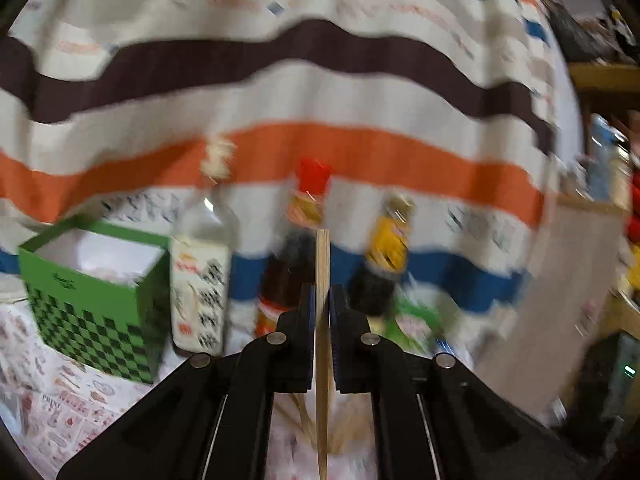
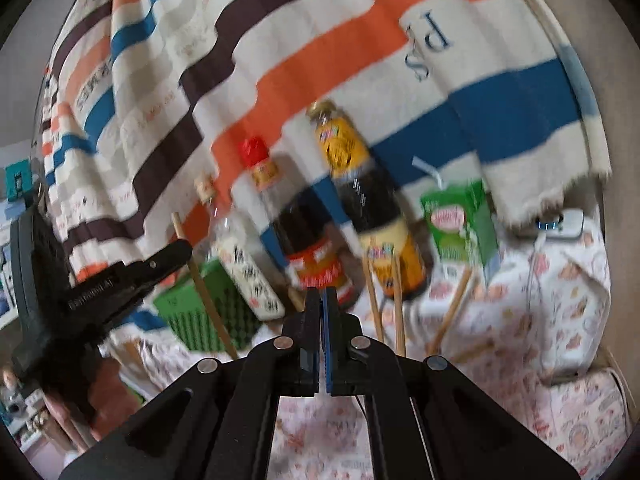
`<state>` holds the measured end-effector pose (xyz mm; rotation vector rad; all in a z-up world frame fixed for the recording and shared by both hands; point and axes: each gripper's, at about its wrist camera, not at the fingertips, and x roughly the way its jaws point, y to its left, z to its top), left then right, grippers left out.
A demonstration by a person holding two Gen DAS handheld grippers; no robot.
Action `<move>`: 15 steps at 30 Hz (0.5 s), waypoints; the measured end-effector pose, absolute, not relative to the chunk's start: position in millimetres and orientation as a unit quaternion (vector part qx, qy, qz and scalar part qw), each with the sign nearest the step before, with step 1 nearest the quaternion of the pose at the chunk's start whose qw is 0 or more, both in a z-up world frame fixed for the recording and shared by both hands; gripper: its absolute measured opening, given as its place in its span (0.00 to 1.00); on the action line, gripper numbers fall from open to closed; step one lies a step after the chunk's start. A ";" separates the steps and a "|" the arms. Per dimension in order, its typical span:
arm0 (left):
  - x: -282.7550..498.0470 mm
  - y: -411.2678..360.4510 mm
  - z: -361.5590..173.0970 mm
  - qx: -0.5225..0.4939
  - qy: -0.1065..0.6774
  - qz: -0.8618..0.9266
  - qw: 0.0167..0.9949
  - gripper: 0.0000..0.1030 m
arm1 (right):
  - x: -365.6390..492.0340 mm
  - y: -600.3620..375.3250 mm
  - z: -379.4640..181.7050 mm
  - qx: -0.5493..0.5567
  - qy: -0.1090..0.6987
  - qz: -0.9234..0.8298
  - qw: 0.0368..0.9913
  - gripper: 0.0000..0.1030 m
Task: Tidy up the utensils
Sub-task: 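Carry the fork and chopstick up over the clear cup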
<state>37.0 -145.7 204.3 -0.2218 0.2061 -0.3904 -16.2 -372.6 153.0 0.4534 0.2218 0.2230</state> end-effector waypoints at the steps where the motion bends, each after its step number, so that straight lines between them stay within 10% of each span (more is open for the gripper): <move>1: 41.7 -147.9 203.8 -0.115 0.096 -0.183 0.972 0.06 | -11.9 -374.5 155.2 0.224 0.104 0.108 0.963 0.02; 15: 90.9 -175.7 138.6 -0.138 0.094 -0.167 0.972 0.06 | 46.7 -377.4 101.1 0.208 0.157 0.090 0.961 0.02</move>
